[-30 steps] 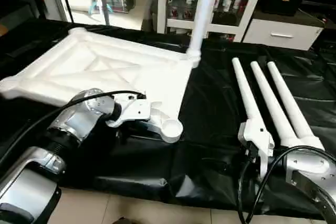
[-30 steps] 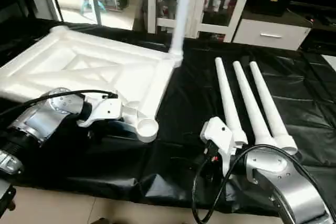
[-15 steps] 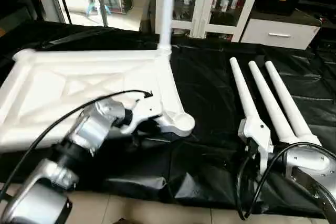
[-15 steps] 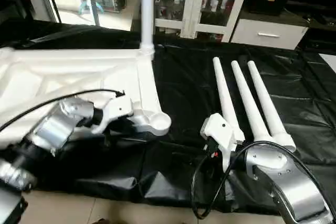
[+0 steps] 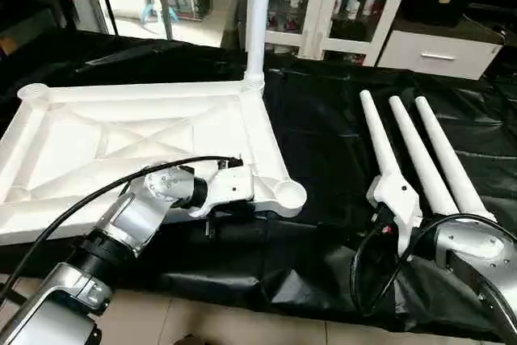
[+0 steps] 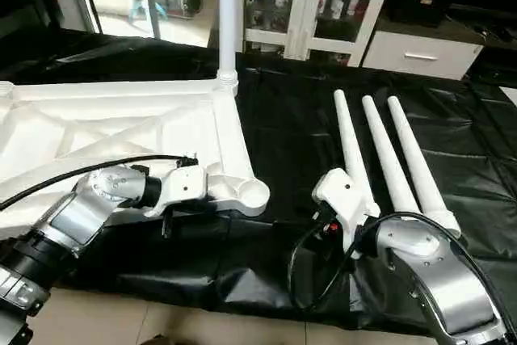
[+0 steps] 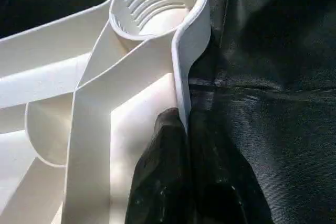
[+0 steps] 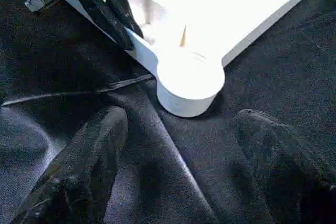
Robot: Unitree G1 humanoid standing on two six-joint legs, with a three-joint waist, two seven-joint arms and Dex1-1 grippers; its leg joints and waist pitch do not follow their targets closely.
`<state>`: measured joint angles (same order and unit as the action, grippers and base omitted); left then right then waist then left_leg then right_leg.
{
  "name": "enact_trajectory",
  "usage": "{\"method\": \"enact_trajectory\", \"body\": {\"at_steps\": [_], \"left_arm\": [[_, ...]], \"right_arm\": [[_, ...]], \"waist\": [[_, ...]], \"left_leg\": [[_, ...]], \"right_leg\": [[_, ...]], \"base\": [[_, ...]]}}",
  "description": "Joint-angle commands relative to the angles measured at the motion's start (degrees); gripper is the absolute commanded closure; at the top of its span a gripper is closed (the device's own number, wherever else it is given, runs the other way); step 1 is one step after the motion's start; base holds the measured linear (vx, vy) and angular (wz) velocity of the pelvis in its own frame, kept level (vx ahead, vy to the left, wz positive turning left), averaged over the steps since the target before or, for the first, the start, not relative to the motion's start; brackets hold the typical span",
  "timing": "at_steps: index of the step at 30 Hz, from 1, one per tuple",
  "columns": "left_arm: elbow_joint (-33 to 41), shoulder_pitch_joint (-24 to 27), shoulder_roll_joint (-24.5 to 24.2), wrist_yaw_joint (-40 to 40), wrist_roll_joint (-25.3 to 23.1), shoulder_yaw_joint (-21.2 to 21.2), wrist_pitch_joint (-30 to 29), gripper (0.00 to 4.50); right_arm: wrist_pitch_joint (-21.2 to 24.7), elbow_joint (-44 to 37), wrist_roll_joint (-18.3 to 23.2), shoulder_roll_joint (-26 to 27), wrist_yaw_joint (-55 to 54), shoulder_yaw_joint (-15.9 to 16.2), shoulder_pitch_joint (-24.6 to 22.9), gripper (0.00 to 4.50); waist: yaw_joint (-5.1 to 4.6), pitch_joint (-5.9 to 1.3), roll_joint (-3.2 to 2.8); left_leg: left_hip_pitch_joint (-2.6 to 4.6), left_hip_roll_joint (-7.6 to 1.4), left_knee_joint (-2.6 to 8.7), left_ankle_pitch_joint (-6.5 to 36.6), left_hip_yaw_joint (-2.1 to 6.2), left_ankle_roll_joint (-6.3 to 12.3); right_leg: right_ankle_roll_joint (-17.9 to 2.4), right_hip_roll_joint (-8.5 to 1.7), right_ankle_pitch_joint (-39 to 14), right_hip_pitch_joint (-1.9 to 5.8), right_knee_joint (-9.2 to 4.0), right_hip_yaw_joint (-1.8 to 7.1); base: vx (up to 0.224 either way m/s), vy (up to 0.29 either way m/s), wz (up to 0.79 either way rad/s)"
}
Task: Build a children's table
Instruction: Rotate table base, then pick table leg
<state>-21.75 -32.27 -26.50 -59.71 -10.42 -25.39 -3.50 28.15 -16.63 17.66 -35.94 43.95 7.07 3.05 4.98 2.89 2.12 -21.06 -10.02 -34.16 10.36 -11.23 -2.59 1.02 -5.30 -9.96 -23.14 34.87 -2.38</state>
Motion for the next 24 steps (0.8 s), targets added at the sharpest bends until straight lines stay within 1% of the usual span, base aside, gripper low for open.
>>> {"method": "enact_trajectory", "body": {"at_steps": [1, 4, 5, 7, 8, 9, 10, 11, 12, 13, 14, 15, 16, 17, 18, 19, 20, 21, 22, 23, 24], "left_arm": [[-1.1, -0.4, -0.4, 0.2, -0.9, 0.3, -0.9, 3.89], [-0.1, -0.4, -0.3, -0.2, 0.5, 1.3, -1.7, 3.81], [2.1, -0.3, -0.6, -1.4, 2.7, 2.9, -2.4, 3.56], [2.6, -0.3, -0.8, -1.7, 3.3, 3.4, -2.2, 3.51], [4.3, 0.0, -1.0, -2.6, 5.0, 4.4, -3.5, 3.43], [5.4, 0.2, -1.2, -3.1, 6.0, 5.0, -4.3, 3.43], [8.4, 0.9, -1.7, -4.4, 8.7, 6.5, -7.1, 3.43], [10.6, 1.5, -2.1, -5.1, 10.5, 7.7, -9.1, 3.43], [12.1, 1.9, -2.3, -5.2, 11.9, 8.8, -10.7, 3.43], [12.9, 2.1, -2.4, -5.1, 12.6, 9.5, -11.6, 3.43], [13.2, 2.1, -2.4, -4.8, 12.8, 9.9, -12.1, 3.43], [15.1, 2.5, -1.6, -1.8, 14.5, 13.3, -14.9, 3.39], [15.8, 2.6, -1.1, -0.2, 15.0, 14.8, -15.8, 3.36], [16.1, 2.7, -0.9, 0.6, 15.3, 15.5, -16.2, 3.36], [17.4, 3.2, 0.8, 4.1, 15.7, 17.4, -18.1, 3.36], [18.1, 3.6, 1.4, 5.4, 15.9, 18.0, -18.9, 3.36], [20.0, 4.6, 2.7, 7.6, 16.3, 18.7, -19.8, 3.36], [20.5, 4.8, 2.9, 7.8, 16.3, 18.7, -20.2, 3.36], [21.6, 5.3, 3.1, 8.1, 16.5, 18.5, -21.0, 3.36], [25.4, 7.2, 3.3, 7.2, 17.7, 17.4, -23.1, 3.36], [25.4, 7.2, 3.3, 7.2, 17.7, 17.4, -23.1, 3.36]], "right_arm": [[-0.8, 0.8, -0.2, 0.3, -0.6, -1.6, 0.8, 0.87], [-0.9, 0.9, -0.1, 0.5, -0.8, -1.7, 0.8, 0.87], [-0.6, 0.9, 0.6, 1.1, -1.1, -2.3, 1.1, 0.87], [-0.5, 0.9, 0.8, 1.3, -1.3, -2.6, 1.2, 0.87], [-0.1, 0.9, 1.3, 1.8, -1.8, -3.2, 1.6, 0.87], [0.3, 1.1, 1.6, 2.2, -2.4, -3.7, 2.1, 0.87], [1.4, 1.9, 1.9, 3.4, -4.3, -4.8, 3.4, 0.87], [2.5, 2.8, 1.5, 4.3, -6.5, -5.6, 4.6, 0.87], [4.1, 4.2, 0.4, 5.1, -9.3, -6.2, 6.1, 0.87], [5.2, 5.0, -0.3, 5.6, -11.1, -6.5, 7.0, 0.87], [5.6, 5.5, -0.4, 5.8, -11.7, -6.6, 7.4, 0.87], [8.8, 9.7, -0.8, 7.6, -15.4, -8.2, 10.8, 0.70], [9.5, 11.6, -1.2, 8.3, -17.0, -8.8, 12.2, 0.60], [9.8, 12.6, -1.5, 8.6, -17.8, -9.1, 12.9, 0.54], [10.6, 15.2, -2.0, 9.5, -19.8, -9.6, 15.1, 0.54], [10.7, 16.4, -2.6, 9.8, -20.7, -9.6, 16.0, 0.43], [11.0, 19.0, -3.8, 10.4, -22.8, -9.7, 18.0, 0.29], [11.2, 19.5, -4.0, 10.5, -23.2, -9.7, 18.4, 0.17], [11.7, 20.7, -4.5, 10.8, -24.2, -9.7, 19.2, 0.12], [12.2, 24.7, -6.6, 11.1, -26.9, -9.0, 21.9, 0.11], [12.2, 24.7, -6.6, 11.1, -26.9, -9.0, 21.9, 0.06]], "waist": [[-0.28, -2.72, 0.13], [-0.32, -2.74, 0.16], [-0.39, -2.76, -0.08], [-0.44, -2.91, 0.04], [-0.43, -2.91, -0.09], [-0.42, -2.94, -0.09], [-0.38, -3.00, -0.11], [-0.57, -3.13, -0.23], [-0.63, -3.18, -0.28], [-0.73, -3.19, -0.50], [-0.79, -3.18, -0.51], [-1.00, -3.14, -0.77], [-1.18, -3.23, -0.78], [-1.14, -3.27, -0.75], [-1.00, -3.21, -1.22], [-1.34, -3.15, -0.93], [-1.23, -3.27, -0.81], [-1.32, -3.24, -0.65], [-1.24, -3.29, -0.55], [-1.36, -3.33, -0.25], [-1.45, -3.34, -0.35]], "left_leg": [[1.17, -3.12, 5.07, 24.9, 2.13, -1.85], [1.13, -3.12, 5.09, 25.1, 2.23, -2.06], [1.06, -3.14, 5.18, 25.1, 2.31, -2.17], [1.04, -3.16, 5.17, 24.6, 2.21, -2.14], [1.04, -3.18, 5.17, 24.1, 2.13, -2.22], [1.07, -3.22, 5.21, 23.9, 2.11, -2.22], [1.06, -3.19, 5.18, 23.3, 2.02, -2.20], [0.89, -3.18, 5.23, 20.9, 1.91, -2.51], [0.93, -3.12, 5.14, 20.3, 1.83, -2.47], [1.05, -3.02, 5.05, 18.9, 1.58, -2.56], [0.99, -2.89, 4.97, 18.5, 1.52, -2.61], [1.04, -2.73, 4.89, 18.4, 1.37, -2.88], [1.03, -2.69, 4.76, 18.5, 1.41, -3.09], [1.11, -2.60, 4.61, 18.7, 1.38, -3.33], [1.21, -2.67, 4.67, 18.8, 1.40, -3.45], [0.90, -2.66, 4.73, 18.8, 1.49, -3.67], [1.07, -2.68, 4.66, 18.6, 1.37, -3.72], [0.86, -2.66, 4.62, 17.6, 1.42, -3.38], [0.85, -2.70, 4.58, 16.7, 1.37, -3.06], [0.76, -2.62, 4.57, 15.5, 1.25, -2.83], [0.72, -2.61, 4.53, 15.0, 1.27, -2.79]], "right_leg": [[-5.9, -3.35, -29.0, 0.82, -5.95, 2.04], [-5.5, -3.42, -29.9, 0.75, -6.04, 2.02], [-5.9, -3.44, -29.0, 0.82, -5.93, 2.01], [-6.8, -3.32, -26.7, 0.82, -5.78, 2.04], [-7.4, -3.24, -24.9, 0.85, -5.51, 2.10], [-7.8, -3.23, -23.9, 0.91, -5.38, 2.11], [-8.2, -3.21, -22.7, 0.98, -5.27, 2.14], [-10.0, -3.10, -18.7, 1.21, -4.59, 2.13], [-10.5, -2.95, -17.4, 1.18, -4.43, 2.11], [-11.5, -2.71, -14.9, 1.21, -4.27, 2.12], [-11.8, -2.69, -14.5, 1.27, -4.13, 2.06], [-12.2, -2.48, -14.1, 1.35, -4.09, 2.06], [-12.6, -2.57, -14.1, 1.40, -3.89, 2.03], [-12.5, -2.66, -15.3, 1.43, -4.16, 1.97], [-12.4, -2.64, -15.3, 1.42, -4.22, 2.03], [-12.4, -2.50, -15.1, 1.64, -4.07, 1.94], [-12.3, -2.54, -15.2, 1.60, -4.16, 1.93], [-12.2, -2.65, -14.9, 1.79, -4.12, 2.00], [-11.8, -2.67, -14.5, 1.83, -4.09, 2.03], [-11.7, -2.55, -14.2, 1.81, -4.05, 1.99], [-11.8, -2.53, -14.0, 1.81, -3.95, 2.00]], "base": [[0.000, 0.000, 0.00], [0.000, 0.000, 0.00], [0.000, 0.000, 0.00], [0.000, 0.000, 0.00], [0.000, 0.000, 0.00], [0.000, 0.000, 0.00], [0.000, 0.000, 0.00], [0.000, 0.000, 0.00], [0.000, 0.000, 0.00], [0.000, 0.000, 0.00], [0.000, 0.000, 0.00], [0.000, 0.000, 0.00], [0.000, 0.000, 0.00], [0.000, 0.000, 0.00], [0.000, 0.000, 0.00], [0.000, 0.000, 0.00], [0.000, 0.000, 0.00], [0.000, 0.000, 0.00], [0.000, 0.000, 0.00], [0.000, 0.000, 0.00], [0.000, 0.000, 0.00]]}}
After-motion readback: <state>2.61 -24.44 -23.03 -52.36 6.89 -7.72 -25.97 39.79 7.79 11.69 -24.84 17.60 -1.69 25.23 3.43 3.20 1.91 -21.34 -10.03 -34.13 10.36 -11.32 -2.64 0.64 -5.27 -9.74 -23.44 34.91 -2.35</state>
